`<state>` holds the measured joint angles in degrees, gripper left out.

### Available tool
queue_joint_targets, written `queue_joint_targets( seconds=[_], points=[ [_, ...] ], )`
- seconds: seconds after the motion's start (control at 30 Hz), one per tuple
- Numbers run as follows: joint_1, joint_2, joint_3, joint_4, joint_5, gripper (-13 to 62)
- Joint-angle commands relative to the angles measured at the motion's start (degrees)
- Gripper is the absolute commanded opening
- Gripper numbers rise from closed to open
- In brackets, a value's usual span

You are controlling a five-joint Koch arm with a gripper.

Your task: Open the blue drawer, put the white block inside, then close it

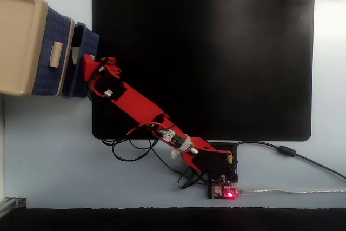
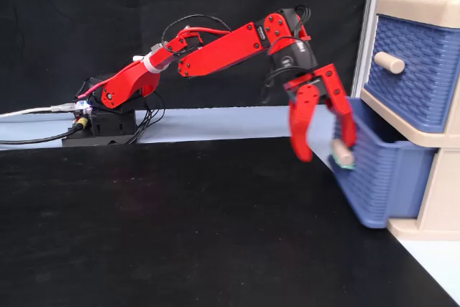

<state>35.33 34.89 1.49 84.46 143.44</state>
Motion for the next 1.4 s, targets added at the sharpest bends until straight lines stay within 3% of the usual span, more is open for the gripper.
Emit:
queue_joint_targets(
  seconds=[0.0, 0.17, 0.3, 0.47, 0.63, 0.9, 1.1, 1.37],
  points=[
    [-0.88, -0.62, -1.14, -8.17, 3.69, 34.1],
    [-2.02, -2.99, -1.14, -18.37, 5.62, 34.1],
    [-1.41, -1.14, -1.14, -13.89, 5.27, 34.3],
    [7.65, 16.44, -1.23, 15.03, 2.64, 34.1],
    [18.72, 31.55, 1.58, 33.40, -14.85, 33.9],
    [31.29, 50.45, 42.80, 31.73, -40.87, 33.7],
    [42.71, 72.07, 77.61, 21.88, -56.69, 33.7],
    [57.39, 89.82, 124.63, 4.75, -61.44, 34.1]
  ],
)
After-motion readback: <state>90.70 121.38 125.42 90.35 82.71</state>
